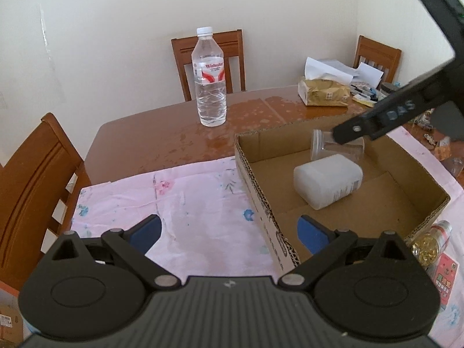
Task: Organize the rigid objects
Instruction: 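Lower the white container into the box and open the right tool, then move the left tool to the grey elephant toy and grasp it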
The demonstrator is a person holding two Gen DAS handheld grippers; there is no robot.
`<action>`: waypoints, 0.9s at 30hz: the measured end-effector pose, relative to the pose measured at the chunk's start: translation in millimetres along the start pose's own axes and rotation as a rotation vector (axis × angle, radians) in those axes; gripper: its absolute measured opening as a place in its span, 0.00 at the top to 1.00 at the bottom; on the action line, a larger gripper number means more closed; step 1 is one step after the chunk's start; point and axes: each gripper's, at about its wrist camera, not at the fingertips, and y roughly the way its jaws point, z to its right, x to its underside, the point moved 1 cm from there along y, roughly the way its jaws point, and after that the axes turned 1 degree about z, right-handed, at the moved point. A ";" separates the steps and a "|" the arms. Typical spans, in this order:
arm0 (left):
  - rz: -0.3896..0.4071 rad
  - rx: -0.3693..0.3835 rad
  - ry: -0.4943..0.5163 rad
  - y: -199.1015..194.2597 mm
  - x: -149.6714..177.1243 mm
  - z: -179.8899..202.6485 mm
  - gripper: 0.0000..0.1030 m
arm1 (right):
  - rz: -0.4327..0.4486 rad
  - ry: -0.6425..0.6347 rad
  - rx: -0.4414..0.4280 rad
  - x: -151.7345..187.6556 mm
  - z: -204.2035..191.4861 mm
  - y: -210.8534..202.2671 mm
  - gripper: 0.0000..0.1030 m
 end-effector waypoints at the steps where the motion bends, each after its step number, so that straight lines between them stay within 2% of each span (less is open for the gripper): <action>1: -0.004 -0.001 -0.001 -0.9 0.8 1.6 0.03 | 0.000 0.006 -0.001 3.6 1.5 -3.9 0.00; 8: -0.033 -0.049 -0.009 -13.0 9.7 25.4 0.03 | 0.025 0.008 0.013 38.5 13.7 -42.9 0.00; 15: -0.096 -0.135 -0.077 -27.4 28.6 52.6 0.03 | 0.011 0.007 0.013 92.7 30.5 -77.3 0.00; 20: -0.157 -0.149 -0.123 -26.3 48.7 74.8 0.03 | -0.034 0.025 0.012 134.6 48.3 -85.9 0.00; 27: -0.216 -0.161 -0.152 -11.2 77.0 102.9 0.03 | -0.084 0.057 -0.006 172.9 63.0 -84.8 0.00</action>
